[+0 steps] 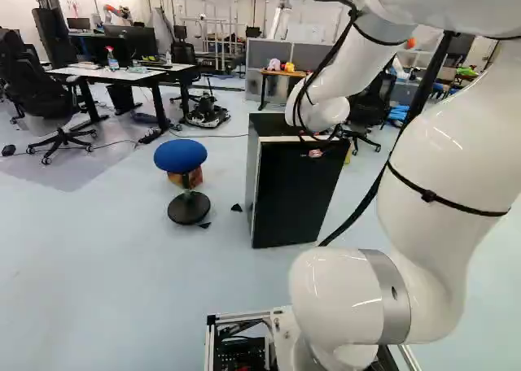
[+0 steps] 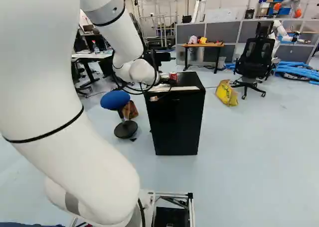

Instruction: Grab a drink from the fridge

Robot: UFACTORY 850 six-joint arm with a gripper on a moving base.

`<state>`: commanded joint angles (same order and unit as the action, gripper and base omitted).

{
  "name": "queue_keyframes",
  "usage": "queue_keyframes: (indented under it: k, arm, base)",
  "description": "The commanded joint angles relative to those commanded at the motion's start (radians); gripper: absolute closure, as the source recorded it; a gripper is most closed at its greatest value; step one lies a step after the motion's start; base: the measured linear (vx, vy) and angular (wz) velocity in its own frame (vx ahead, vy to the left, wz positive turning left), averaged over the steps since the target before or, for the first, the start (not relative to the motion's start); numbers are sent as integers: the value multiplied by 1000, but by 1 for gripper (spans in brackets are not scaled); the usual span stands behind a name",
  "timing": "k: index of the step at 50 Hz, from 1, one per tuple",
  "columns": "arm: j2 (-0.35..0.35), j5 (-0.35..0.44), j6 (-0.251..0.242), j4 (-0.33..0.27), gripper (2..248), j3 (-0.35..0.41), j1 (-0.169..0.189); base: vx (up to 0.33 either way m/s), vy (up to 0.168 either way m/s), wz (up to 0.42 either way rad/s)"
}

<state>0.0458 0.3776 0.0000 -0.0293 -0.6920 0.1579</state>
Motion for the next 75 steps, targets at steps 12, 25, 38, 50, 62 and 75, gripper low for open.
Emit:
queue_keyframes:
  k: [12,25,38,50,62,75]
  arm:
    - [28,105,0,34,3,-3,1]
    - [70,212,0,69,3,-17,7]
    - [115,299,0,67,3,-34,16]
    - [154,366,0,37,3,-49,26]
    - [192,413,0,-14,3,-64,39]
    - [233,456,0,-55,3,-80,52]
  base:
    - [0,0,0]
    - [0,0,0]
    - [0,0,0]
    - [0,0,0]
    - [0,0,0]
    - [0,0,0]
